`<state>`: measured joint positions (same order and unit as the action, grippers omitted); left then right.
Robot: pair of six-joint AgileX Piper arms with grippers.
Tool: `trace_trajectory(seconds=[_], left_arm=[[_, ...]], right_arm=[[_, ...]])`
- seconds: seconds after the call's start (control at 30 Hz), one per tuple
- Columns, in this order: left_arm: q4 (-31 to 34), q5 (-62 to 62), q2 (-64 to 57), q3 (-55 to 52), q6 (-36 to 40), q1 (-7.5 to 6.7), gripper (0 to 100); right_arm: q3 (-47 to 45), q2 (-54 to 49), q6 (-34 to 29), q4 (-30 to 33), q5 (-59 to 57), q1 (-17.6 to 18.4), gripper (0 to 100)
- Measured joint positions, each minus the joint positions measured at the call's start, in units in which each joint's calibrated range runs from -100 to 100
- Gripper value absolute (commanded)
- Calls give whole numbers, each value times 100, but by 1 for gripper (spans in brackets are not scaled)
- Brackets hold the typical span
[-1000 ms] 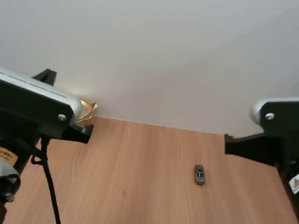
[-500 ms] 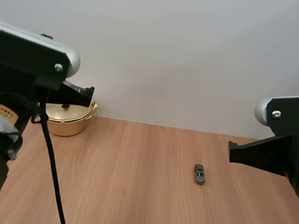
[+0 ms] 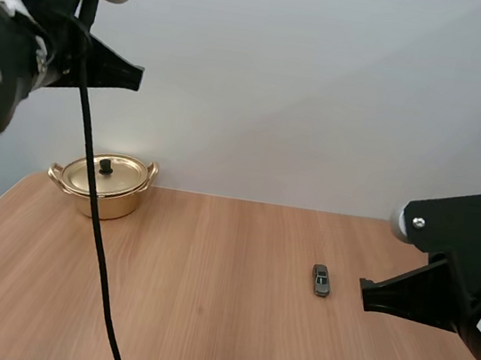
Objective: Open the pot, put the car inside, and close it
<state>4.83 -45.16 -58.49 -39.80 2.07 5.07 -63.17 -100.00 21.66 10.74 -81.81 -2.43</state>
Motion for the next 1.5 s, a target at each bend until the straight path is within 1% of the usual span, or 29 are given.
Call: trace_trajectory(seconds=[0.13, 0.23, 0.37, 0.4, 0.43, 0.5, 0.53, 0.63, 0.67, 0.7, 0.73, 0.77, 1.07, 1.17, 1.3, 1.4, 1.5], left_arm=[[-156, -1034, 782, 759, -507, 0, 0], [-110, -1744, 1389, 1391, -831, 0, 0], [77, -2045, 2113, 1926, -939, 0, 1], [120, -2028, 2316, 1972, -927, 0, 5], [149, -1975, 2516, 1968, -927, 0, 11], [167, -1975, 2923, 1968, -927, 0, 29], [167, -1975, 3124, 1979, -927, 0, 44], [167, -2130, 3675, 2101, -927, 0, 77], [167, -2231, 3818, 2134, -927, 0, 86], [167, -2313, 3982, 2182, -927, 0, 93], [167, -2436, 4121, 2247, -927, 0, 97], [167, -2485, 4232, 2300, -927, 0, 100], [151, -3281, 5020, 3304, -588, 7, 100], [-13, -3699, 5376, 3693, -578, 21, 100], [-306, -4273, 5850, 4248, -578, 154, 100], [-551, -4576, 6177, 4532, -622, 303, 100], [-920, -4879, 6480, 4688, -880, 460, 100]], right_arm=[[-194, 0, 227, 0, -27, 0, 0], [-340, 0, 356, -49, -46, 0, 0], [-551, 0, 386, -198, -83, 0, 0], [-564, 0, 412, -208, -99, 0, 0], [-564, 0, 421, -208, -78, 0, 0], [-564, 0, 421, -208, -78, 0, 0], [-564, 0, 421, -208, -78, 0, 0], [-564, 0, 421, -208, -78, 0, 0], [-564, 0, 421, -208, -78, 0, 0], [-564, 0, 421, -208, -78, 0, 0], [-564, 0, 421, -208, -78, 0, 0], [-564, 0, 421, -208, -78, 0, 0], [-564, 0, 431, -208, -112, 0, 0], [-564, 0, 431, -208, -112, 0, 0], [-564, 0, 431, -208, -114, 0, 0], [-564, 0, 443, -208, -154, 0, 0], [-564, 0, 443, -208, -154, 0, 0]])
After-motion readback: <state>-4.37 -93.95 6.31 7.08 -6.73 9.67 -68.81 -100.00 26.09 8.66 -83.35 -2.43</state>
